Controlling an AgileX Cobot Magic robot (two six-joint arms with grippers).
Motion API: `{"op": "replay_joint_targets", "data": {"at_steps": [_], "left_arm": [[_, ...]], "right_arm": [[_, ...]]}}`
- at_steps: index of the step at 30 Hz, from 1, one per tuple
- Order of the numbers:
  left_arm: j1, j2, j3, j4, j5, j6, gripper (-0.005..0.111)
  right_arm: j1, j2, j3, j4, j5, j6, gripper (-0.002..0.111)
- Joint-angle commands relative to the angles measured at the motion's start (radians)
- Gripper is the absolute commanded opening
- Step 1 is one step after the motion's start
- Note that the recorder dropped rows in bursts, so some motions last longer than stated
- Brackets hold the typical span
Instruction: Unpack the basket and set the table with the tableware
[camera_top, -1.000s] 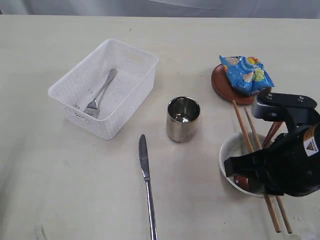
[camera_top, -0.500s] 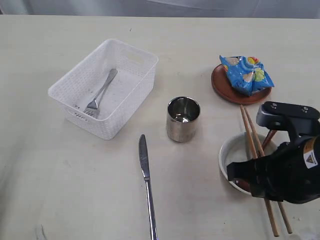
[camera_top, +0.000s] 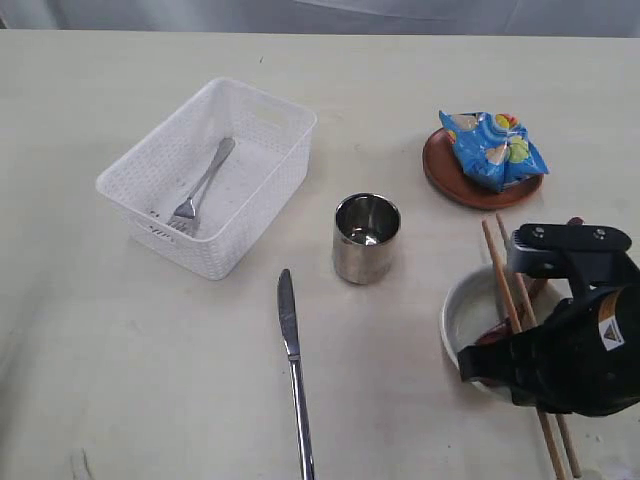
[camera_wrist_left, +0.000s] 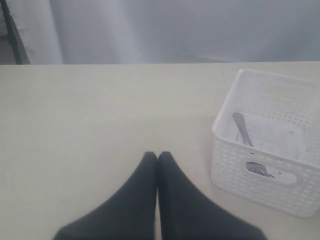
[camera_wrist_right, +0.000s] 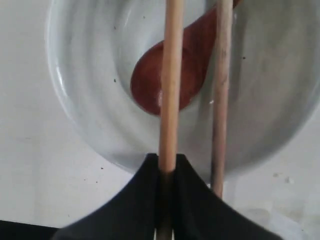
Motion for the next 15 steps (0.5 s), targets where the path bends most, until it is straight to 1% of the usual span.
{"op": "replay_joint_targets", "data": {"at_steps": [1,3,9,11,15], "left_arm": [[-0.007,-0.003,0.002,0.004,-0.005,0.001,0.0],[-0.007,-0.003,0.002,0.004,-0.005,0.001,0.0],[-0.007,-0.003,0.002,0.004,-0.005,0.001,0.0],[-0.007,-0.003,0.002,0.004,-0.005,0.001,0.0],[-0.007,-0.003,0.002,0.004,-0.005,0.001,0.0]], "right_arm": [[-0.007,0.061,0.005,-0.007,-0.02,-0.025,0.0],[-0.007,0.061,0.0,0.0,-0.044,-0.027,0.0],[-0.007,0.059,-0.062,0.0,-0.022,-0.055,0.0],[-0.007,0.059,-0.096,-0.006,0.024,-0.054,0.0],[-0.007,0.059,-0.109,-0.006,0.112,-0.063,0.0]]}}
